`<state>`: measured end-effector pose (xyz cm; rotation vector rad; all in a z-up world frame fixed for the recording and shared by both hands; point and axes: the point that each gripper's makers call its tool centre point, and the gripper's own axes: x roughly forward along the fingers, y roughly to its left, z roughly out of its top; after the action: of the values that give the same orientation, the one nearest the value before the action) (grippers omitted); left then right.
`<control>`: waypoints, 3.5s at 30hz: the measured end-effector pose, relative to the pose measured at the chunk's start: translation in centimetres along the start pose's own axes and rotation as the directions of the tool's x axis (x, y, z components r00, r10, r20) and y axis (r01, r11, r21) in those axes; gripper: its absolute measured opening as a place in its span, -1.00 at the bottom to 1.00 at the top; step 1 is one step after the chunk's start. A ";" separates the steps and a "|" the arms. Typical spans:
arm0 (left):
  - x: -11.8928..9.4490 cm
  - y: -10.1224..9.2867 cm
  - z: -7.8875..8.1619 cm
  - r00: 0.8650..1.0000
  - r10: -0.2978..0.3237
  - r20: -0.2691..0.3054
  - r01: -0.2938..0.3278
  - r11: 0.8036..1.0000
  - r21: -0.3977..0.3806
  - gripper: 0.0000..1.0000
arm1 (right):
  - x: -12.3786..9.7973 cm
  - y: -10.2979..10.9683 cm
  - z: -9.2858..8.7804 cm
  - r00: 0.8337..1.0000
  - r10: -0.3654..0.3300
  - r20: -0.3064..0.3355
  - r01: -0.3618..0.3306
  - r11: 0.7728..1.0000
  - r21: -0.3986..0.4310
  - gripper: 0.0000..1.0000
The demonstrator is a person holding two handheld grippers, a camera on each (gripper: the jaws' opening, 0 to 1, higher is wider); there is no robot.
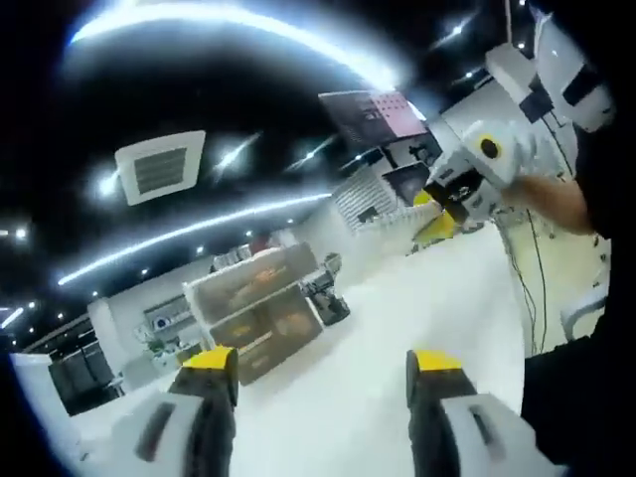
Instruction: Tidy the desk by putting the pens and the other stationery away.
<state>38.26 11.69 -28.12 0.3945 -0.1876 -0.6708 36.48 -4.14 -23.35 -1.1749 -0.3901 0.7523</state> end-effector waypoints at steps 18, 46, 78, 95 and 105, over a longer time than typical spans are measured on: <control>-6.3 -0.7 -3.3 0.994 0.069 -0.080 -0.090 0.949 -0.303 0.52 | 1.2 -10.1 -2.4 0.992 -0.104 -0.072 0.094 0.986 -0.140 -0.89; -7.6 -3.3 -2.3 0.998 0.045 -0.045 -0.058 0.928 -0.369 0.55 | 15.1 -14.2 -7.8 0.967 0.113 -0.230 -0.162 0.965 -0.205 -0.88; -7.6 -4.4 -2.2 0.996 0.009 -0.087 -0.039 0.935 -0.353 0.47 | 19.4 -13.2 -13.0 0.886 0.296 -0.357 -0.362 0.922 -0.134 -0.79; -7.0 -5.2 -1.4 0.997 -0.012 -0.076 -0.015 0.936 -0.353 0.46 | 13.7 -16.7 -12.3 0.931 0.180 -0.316 -0.206 0.977 -0.050 -0.65; -6.8 -5.3 -0.3 0.999 -0.027 -0.041 0.009 0.924 -0.383 0.46 | 6.9 -13.5 -10.8 0.966 0.065 -0.251 -0.024 0.987 0.161 -0.65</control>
<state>30.11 12.35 -30.85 0.0342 -0.0063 -0.6984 52.55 -9.18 -15.45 -1.1175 -0.0877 0.6481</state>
